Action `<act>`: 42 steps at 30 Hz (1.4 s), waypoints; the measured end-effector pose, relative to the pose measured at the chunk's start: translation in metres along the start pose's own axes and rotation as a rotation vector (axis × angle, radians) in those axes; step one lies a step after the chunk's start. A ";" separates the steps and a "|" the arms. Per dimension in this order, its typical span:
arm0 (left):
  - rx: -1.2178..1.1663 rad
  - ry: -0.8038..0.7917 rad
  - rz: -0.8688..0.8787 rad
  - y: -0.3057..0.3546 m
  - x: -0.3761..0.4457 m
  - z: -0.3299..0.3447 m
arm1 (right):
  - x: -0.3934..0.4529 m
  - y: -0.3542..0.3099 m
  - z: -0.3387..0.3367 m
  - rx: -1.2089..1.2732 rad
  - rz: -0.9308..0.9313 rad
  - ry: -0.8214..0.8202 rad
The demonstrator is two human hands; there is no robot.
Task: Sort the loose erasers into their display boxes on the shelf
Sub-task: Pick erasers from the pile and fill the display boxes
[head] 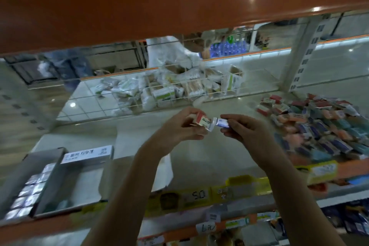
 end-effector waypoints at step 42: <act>0.614 0.132 -0.190 -0.101 -0.212 -0.291 | -0.053 0.097 0.301 -0.448 0.114 -0.448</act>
Point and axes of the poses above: each hand's wrist, its own x-axis towards the middle knuckle, its own z-axis out of the palm, y = z × x, the point moved 4 cm from there along x, towards the middle knuckle, and after that the axes turned 10 degrees about x, right-handed, at the moved point
